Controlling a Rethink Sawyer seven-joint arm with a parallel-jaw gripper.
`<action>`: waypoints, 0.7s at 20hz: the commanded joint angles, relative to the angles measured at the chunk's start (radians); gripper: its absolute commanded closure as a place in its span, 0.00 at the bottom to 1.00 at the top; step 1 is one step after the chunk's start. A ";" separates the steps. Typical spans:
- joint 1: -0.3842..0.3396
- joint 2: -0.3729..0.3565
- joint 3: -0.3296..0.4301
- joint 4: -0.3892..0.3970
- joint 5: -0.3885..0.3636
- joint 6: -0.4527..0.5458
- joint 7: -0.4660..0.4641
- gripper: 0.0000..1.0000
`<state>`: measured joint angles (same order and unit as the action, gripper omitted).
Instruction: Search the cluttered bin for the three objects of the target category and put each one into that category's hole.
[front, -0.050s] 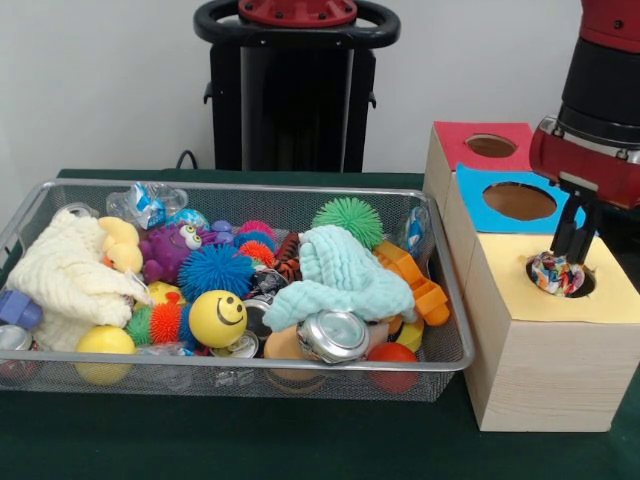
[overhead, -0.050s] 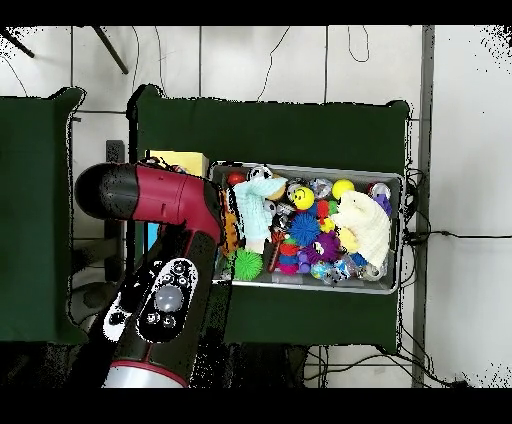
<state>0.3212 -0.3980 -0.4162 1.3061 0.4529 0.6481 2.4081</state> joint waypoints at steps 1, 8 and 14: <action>-0.012 0.029 0.042 0.017 0.033 0.075 0.254 1.00; -0.024 0.104 0.060 -0.002 0.039 -0.027 0.250 1.00; -0.032 0.159 0.066 -0.023 0.047 -0.088 0.244 1.00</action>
<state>0.3211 -0.3316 -0.4160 1.2933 0.4618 0.6377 2.4081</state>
